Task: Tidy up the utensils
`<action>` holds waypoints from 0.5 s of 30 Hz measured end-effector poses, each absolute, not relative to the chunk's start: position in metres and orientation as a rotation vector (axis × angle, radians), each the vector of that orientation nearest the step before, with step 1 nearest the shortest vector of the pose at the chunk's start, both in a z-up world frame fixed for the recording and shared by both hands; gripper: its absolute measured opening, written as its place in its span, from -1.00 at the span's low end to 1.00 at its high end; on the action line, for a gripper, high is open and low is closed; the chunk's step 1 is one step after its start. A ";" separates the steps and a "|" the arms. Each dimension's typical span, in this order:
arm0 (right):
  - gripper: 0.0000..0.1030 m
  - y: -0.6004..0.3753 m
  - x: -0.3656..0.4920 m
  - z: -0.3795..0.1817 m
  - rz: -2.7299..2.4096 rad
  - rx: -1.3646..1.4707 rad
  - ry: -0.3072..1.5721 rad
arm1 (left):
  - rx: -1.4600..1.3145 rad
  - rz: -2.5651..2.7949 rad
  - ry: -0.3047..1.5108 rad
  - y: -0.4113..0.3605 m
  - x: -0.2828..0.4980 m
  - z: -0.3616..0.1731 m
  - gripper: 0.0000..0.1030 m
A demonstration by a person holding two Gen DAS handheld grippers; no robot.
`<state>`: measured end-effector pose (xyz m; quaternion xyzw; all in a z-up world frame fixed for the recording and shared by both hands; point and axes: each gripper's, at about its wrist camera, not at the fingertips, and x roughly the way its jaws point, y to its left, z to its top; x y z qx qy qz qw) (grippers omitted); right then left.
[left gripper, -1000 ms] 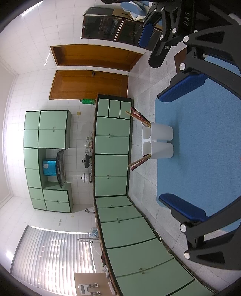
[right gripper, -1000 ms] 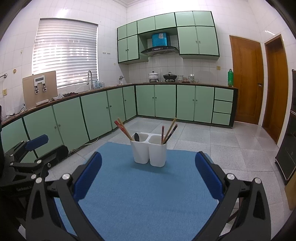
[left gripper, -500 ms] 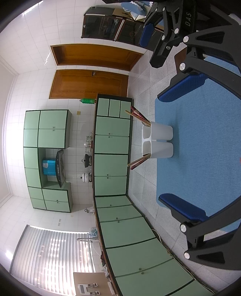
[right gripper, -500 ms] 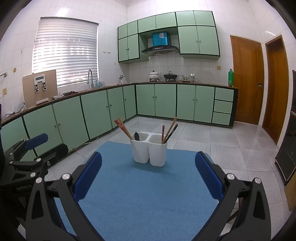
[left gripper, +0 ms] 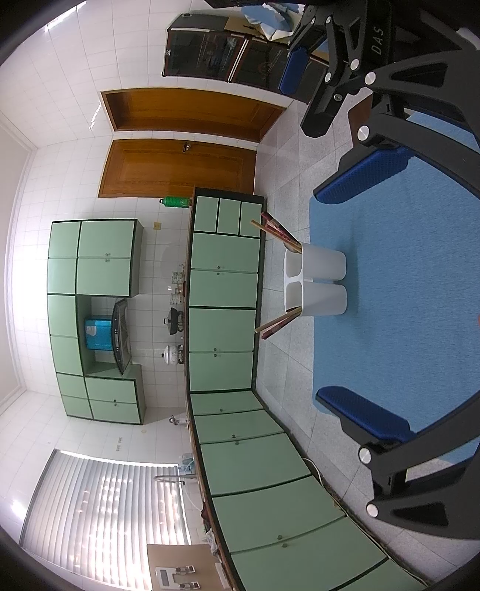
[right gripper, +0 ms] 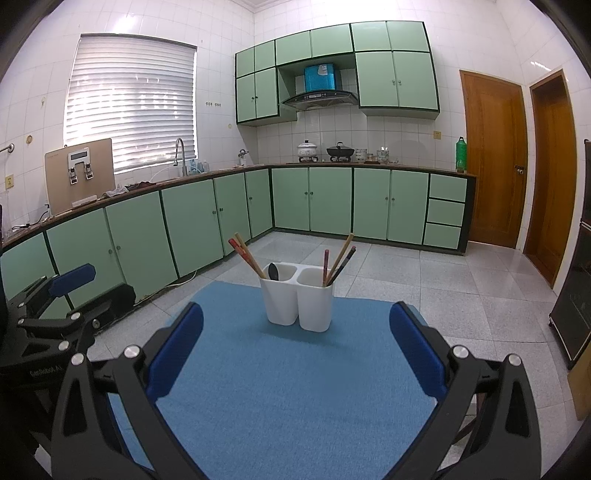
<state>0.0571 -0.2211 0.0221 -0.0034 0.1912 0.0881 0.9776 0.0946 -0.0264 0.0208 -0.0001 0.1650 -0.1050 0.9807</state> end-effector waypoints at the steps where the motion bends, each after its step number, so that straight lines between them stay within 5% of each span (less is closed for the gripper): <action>1: 0.90 -0.221 0.057 0.022 0.178 -0.007 0.386 | 0.000 -0.211 0.333 -0.026 0.095 0.021 0.88; 15: 0.90 -0.221 0.061 0.021 0.179 -0.004 0.393 | -0.002 -0.209 0.341 -0.029 0.097 0.024 0.88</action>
